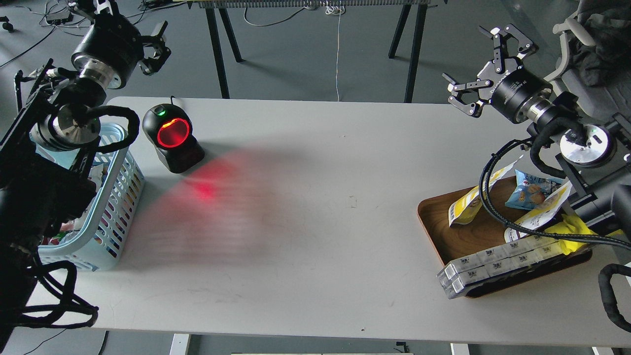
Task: Scan snack and place in basket
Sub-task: 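Raise the right arm up and away from the wooden tray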
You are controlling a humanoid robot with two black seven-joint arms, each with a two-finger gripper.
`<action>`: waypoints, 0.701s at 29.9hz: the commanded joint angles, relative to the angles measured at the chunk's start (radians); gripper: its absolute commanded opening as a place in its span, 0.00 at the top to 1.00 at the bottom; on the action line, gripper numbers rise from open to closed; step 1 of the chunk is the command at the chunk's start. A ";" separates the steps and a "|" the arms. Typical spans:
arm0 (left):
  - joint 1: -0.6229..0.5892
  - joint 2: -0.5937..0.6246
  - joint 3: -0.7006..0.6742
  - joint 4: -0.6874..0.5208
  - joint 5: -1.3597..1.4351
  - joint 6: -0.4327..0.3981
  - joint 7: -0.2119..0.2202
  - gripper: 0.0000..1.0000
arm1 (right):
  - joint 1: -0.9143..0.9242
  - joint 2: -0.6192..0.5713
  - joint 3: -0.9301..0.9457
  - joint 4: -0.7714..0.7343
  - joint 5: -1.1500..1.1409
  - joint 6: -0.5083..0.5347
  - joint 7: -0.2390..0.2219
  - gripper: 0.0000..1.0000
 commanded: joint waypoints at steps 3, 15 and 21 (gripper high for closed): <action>0.000 0.003 -0.001 0.001 0.001 0.003 -0.024 0.00 | 0.002 0.002 0.012 0.017 0.001 -0.029 0.001 0.01; -0.017 0.008 -0.002 0.003 -0.004 0.000 -0.042 0.00 | 0.014 0.037 0.094 0.003 0.001 -0.046 0.010 0.01; -0.029 0.009 -0.002 0.003 -0.004 0.002 -0.042 0.00 | 0.009 0.039 0.094 -0.006 -0.002 -0.046 0.012 0.01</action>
